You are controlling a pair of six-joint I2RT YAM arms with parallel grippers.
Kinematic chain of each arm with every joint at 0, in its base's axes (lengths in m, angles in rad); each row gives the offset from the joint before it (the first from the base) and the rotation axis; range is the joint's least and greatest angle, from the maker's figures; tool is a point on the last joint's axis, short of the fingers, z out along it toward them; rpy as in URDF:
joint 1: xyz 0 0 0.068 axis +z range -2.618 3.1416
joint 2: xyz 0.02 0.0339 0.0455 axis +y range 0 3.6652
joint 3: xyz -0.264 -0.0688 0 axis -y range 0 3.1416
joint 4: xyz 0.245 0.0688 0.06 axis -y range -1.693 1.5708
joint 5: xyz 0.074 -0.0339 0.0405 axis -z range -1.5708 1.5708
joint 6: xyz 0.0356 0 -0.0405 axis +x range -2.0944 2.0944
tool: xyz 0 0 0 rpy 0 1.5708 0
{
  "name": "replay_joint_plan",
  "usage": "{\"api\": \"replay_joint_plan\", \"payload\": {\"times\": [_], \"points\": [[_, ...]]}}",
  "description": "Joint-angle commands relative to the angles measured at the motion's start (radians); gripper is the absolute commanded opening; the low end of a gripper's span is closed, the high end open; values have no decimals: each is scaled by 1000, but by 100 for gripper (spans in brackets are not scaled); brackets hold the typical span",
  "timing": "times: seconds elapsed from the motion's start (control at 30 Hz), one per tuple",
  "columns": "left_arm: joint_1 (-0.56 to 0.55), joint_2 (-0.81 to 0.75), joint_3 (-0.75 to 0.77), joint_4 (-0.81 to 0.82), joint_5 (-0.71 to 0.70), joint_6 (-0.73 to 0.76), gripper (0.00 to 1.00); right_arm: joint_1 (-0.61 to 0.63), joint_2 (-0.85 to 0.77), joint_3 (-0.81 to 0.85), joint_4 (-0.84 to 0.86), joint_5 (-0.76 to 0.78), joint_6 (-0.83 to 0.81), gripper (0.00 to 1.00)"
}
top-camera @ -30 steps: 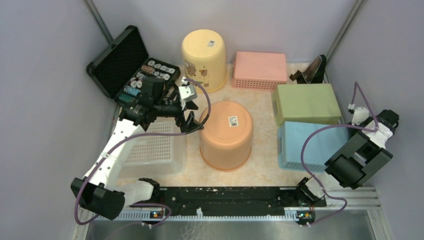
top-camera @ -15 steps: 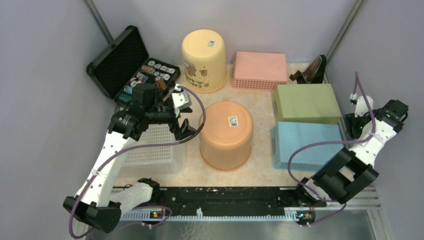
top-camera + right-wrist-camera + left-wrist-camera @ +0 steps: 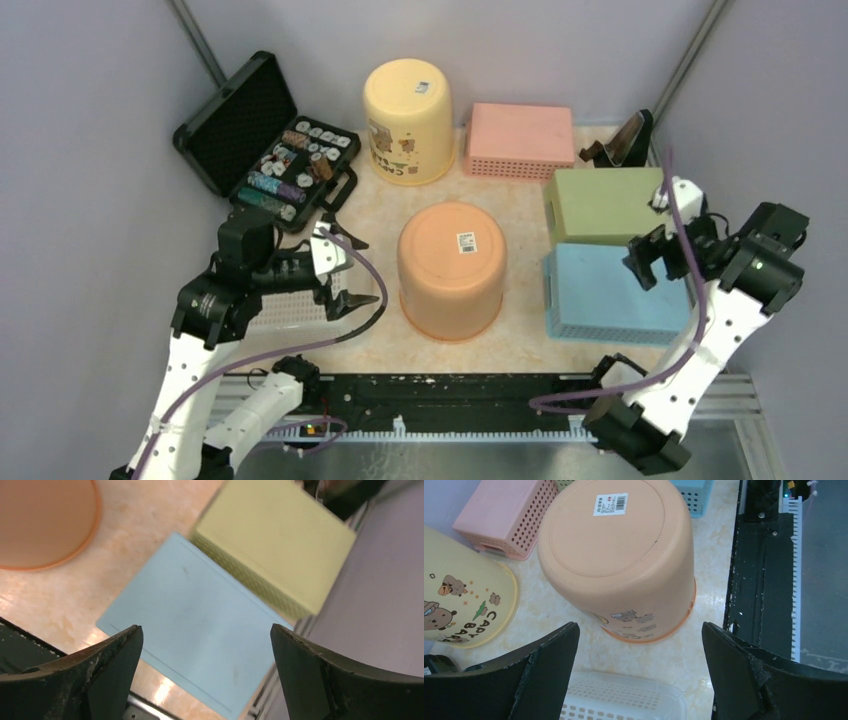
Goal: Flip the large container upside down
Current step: Reset both arms
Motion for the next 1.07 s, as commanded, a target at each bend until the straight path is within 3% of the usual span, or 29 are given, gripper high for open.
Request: {"api": "replay_joint_plan", "payload": {"times": [0.0,0.17,0.3,0.77,1.03], "points": [[7,-30,-24,-67,62,67,99,32,-208,-30,-107,-337,-153,99],[17,-77,-48,-64,51,71,99,32,-391,-61,-94,-652,-145,99],[27,-110,-54,-88,74,95,99,32,-442,-45,-103,-873,-27,99],[36,-209,-76,-279,183,316,99,38,-563,-13,-107,-890,464,99],[43,-225,-87,-295,220,338,99,39,-584,-31,-107,-890,512,99]]}}
